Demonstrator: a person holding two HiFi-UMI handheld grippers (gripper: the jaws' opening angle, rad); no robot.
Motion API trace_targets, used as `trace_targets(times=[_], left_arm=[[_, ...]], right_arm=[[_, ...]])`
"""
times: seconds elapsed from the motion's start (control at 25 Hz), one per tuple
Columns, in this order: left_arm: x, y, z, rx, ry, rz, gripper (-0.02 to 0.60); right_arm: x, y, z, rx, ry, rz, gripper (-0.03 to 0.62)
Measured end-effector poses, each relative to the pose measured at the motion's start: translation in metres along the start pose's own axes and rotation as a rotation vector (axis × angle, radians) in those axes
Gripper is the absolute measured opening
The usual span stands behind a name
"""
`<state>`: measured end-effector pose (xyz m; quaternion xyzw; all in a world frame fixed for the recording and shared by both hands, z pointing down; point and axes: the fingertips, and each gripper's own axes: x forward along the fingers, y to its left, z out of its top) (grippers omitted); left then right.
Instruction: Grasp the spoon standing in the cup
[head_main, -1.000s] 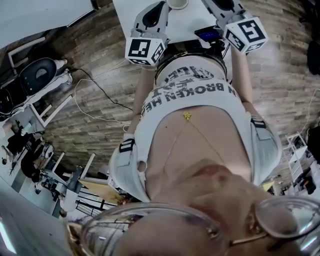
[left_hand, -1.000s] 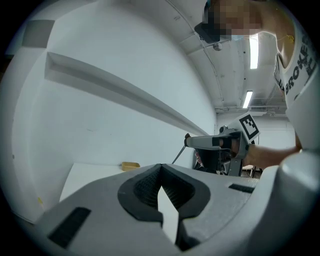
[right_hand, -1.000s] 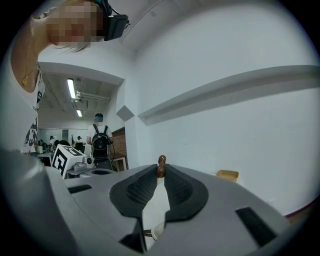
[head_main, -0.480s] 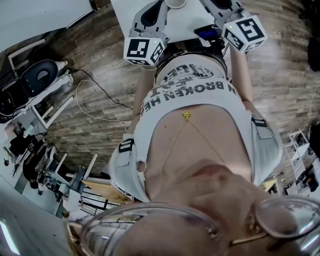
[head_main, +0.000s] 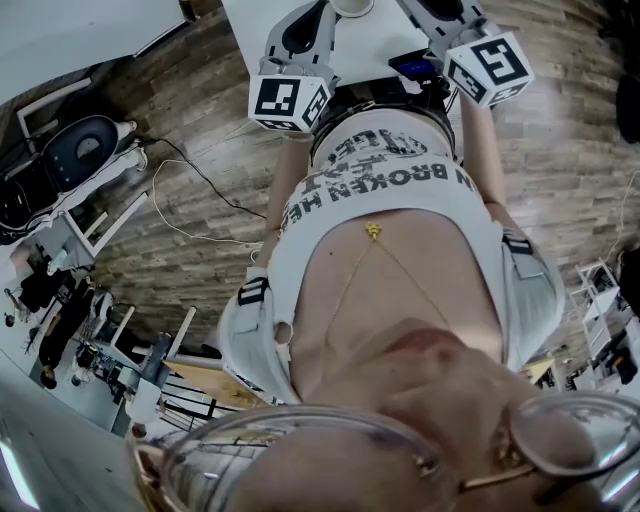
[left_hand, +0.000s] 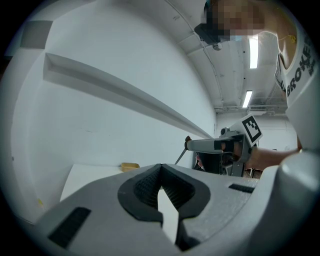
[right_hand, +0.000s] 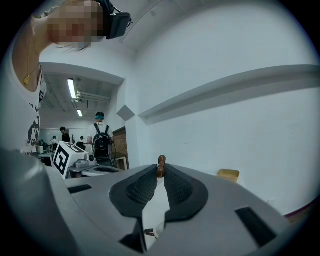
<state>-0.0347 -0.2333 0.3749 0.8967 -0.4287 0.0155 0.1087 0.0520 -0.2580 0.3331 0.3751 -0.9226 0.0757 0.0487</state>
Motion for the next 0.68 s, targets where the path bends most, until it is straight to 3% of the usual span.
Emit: trace_targets(times=[0.68], left_arm=[[-0.0017,0.0033,-0.0057,-0.013,0.014,0.012,-0.009]], right_arm=[[0.0013,0.0016,-0.0047,-0.011,0.021,-0.003,0.040]])
